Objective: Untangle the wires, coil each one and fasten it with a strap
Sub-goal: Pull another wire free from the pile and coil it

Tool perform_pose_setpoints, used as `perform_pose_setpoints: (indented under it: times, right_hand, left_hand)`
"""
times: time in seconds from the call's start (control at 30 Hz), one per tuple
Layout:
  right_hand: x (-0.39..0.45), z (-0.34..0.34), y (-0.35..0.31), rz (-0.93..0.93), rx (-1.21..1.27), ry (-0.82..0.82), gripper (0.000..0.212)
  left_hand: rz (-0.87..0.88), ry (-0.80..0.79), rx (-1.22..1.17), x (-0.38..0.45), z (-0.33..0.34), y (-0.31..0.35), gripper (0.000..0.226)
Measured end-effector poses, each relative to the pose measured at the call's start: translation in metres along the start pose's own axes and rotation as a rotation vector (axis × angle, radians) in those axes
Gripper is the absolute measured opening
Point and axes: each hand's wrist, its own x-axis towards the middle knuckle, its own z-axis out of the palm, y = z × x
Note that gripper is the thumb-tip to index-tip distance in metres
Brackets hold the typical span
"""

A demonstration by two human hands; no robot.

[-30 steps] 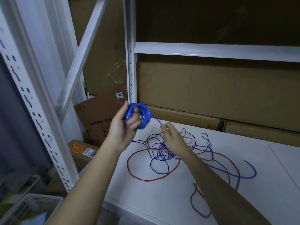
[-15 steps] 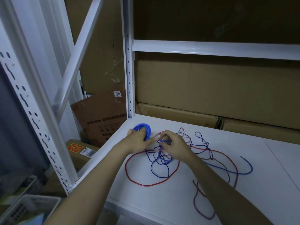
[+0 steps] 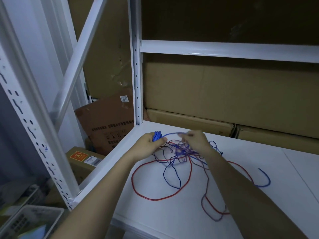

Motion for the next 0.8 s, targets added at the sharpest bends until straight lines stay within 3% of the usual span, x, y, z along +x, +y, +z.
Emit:
perform_pose_setpoints:
  times: [0.1,0.27,0.33,0.4,0.43,0.6,0.73,0.8]
  right_hand:
    - [0.021,-0.011,-0.034,0.038,0.275,0.195,0.031]
    - [0.036,-0.042,-0.068,-0.262,0.312,0.488,0.027]
    - [0.034,-0.044,-0.058,-0.252,0.210,0.411,0.027]
    - [0.030,-0.042,-0.047,-0.075,0.143,0.108,0.026]
    - [0.029,-0.044,-0.046,-0.036,0.143,0.032,0.025]
    - [0.037,-0.053,-0.081,-0.359,0.513,0.369,0.020]
    - [0.040,-0.044,-0.089,-0.261,0.334,0.313,0.022]
    - [0.040,-0.050,-0.099,-0.359,0.332,0.394,0.018]
  left_hand:
    - [0.030,0.057,-0.019,0.008,0.001,0.011,0.038]
    - [0.076,0.133,-0.102,0.022,-0.006,0.026,0.033]
    - [0.082,0.175,-0.142,0.025,-0.006,0.029,0.033]
    - [0.071,0.209,-0.145,0.026,-0.007,0.031,0.036]
    - [0.062,0.215,-0.133,0.026,-0.007,0.031,0.038]
    - [0.061,0.202,-0.131,0.027,-0.008,0.039,0.040]
    - [0.080,0.218,-0.109,0.030,-0.011,0.052,0.035]
    - [0.099,0.211,-0.125,0.032,-0.013,0.054,0.035]
